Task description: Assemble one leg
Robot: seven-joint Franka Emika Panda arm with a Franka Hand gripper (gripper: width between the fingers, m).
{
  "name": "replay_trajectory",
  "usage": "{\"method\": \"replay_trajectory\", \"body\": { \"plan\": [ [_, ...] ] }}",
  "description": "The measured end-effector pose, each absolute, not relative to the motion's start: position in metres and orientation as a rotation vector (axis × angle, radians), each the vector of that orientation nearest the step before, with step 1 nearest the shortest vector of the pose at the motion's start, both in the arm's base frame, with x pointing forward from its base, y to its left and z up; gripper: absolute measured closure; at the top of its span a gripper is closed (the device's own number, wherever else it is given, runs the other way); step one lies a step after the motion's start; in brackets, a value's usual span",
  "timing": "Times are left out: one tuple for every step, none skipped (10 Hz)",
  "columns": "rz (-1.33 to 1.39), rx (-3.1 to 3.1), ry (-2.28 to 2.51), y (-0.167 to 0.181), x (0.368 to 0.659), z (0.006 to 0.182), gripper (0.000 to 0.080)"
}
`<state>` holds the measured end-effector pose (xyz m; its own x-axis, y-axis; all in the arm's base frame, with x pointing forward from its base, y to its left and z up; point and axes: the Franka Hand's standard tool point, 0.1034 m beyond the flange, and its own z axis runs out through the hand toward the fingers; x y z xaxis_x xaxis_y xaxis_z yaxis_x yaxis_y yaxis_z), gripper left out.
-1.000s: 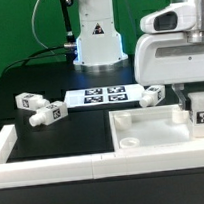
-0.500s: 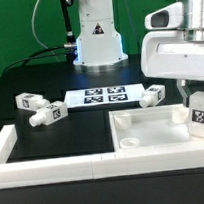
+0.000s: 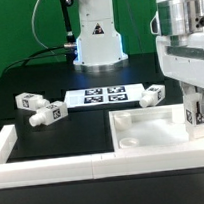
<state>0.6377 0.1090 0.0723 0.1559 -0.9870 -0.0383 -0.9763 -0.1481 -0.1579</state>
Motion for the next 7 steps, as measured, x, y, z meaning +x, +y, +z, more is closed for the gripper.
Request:
{"method": "replay_trajectory", "body": {
  "plan": [
    [-0.115, -2.295, 1.924, 0.110, 0.637, 0.072, 0.0464],
    [-0.114, -2.294, 1.926, 0.110, 0.637, 0.072, 0.0327],
    [-0.111, -2.425, 1.781, 0.108, 0.637, 0.072, 0.0327],
    [-0.074, -2.605, 1.533, 0.105, 0.638, 0.075, 0.0186],
    [-0.064, -2.740, 1.265, 0.101, 0.642, 0.078, 0.0160],
    [-0.050, -2.796, 1.125, 0.099, 0.643, 0.078, 0.0160],
    [-0.062, -2.816, 1.093, 0.097, 0.643, 0.078, 0.0151]
  ]
}}
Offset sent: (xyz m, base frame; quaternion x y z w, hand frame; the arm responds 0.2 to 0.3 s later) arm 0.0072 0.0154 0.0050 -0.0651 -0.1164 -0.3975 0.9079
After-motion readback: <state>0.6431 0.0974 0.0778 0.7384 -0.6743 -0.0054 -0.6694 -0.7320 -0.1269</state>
